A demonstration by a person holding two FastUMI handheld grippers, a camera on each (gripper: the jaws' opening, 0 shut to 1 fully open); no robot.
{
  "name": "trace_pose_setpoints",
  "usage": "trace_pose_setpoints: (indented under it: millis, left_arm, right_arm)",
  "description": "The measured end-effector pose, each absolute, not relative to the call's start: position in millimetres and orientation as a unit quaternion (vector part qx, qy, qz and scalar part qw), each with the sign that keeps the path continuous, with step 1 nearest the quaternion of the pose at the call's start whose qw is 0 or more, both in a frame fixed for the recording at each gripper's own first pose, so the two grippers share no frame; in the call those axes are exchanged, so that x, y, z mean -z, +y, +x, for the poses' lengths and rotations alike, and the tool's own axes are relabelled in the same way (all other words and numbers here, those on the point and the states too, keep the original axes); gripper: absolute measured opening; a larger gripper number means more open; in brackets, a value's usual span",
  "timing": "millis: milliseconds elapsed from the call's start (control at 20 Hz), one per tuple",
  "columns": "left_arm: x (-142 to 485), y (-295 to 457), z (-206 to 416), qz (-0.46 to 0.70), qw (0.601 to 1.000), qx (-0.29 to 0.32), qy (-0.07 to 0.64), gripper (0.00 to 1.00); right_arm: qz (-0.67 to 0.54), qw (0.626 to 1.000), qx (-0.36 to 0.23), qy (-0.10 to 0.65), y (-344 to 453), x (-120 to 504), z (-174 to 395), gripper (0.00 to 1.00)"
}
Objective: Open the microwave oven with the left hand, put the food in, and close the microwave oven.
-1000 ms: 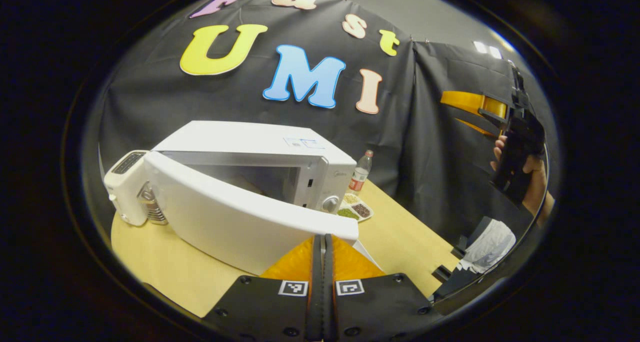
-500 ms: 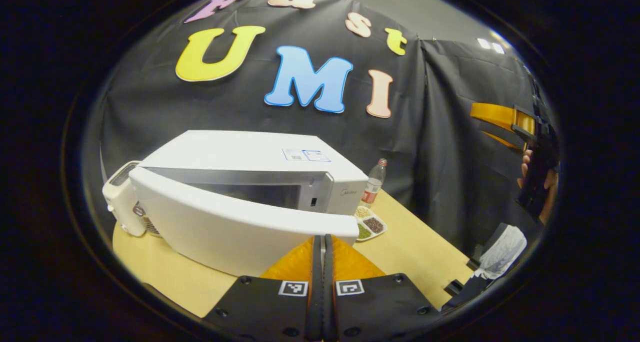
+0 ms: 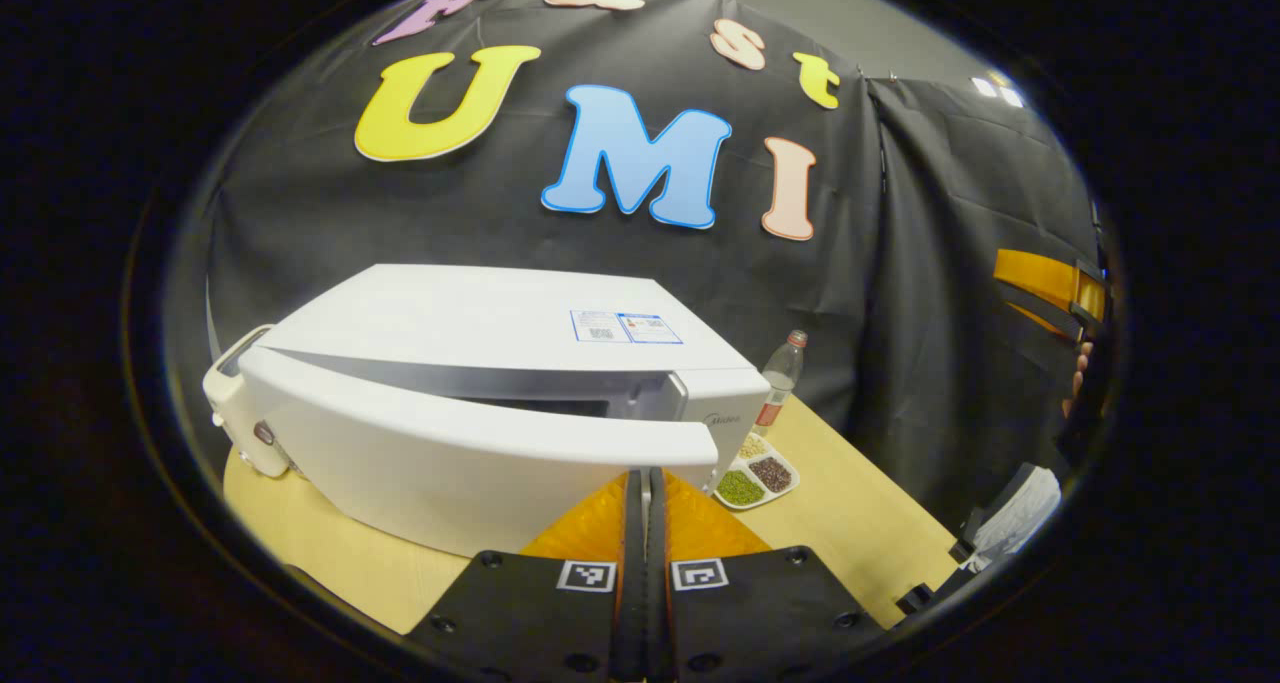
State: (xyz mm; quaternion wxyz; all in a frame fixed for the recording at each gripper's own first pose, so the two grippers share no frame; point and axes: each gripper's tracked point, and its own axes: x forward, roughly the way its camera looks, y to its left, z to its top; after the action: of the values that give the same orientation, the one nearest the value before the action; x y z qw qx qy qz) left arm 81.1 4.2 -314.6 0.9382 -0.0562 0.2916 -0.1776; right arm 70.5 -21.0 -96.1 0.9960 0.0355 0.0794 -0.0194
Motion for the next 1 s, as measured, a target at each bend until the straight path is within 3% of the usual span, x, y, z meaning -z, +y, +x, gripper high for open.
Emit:
trace_pose_setpoints:
  millis: [700,1000]
  left_arm:
    - [327.4,-2.2,118.2,-0.059,0.945,0.137,0.29,0.06]
    - [326.9,-1.9,119.6,-0.064,0.951,0.117,0.279,0.09]
  right_arm:
    - [0.051,0.994,0.034,0.095,-51.9,113.9,83.3,0.98]
    - [0.042,0.994,0.01,0.1,-42.1,114.7,93.3,0.98]
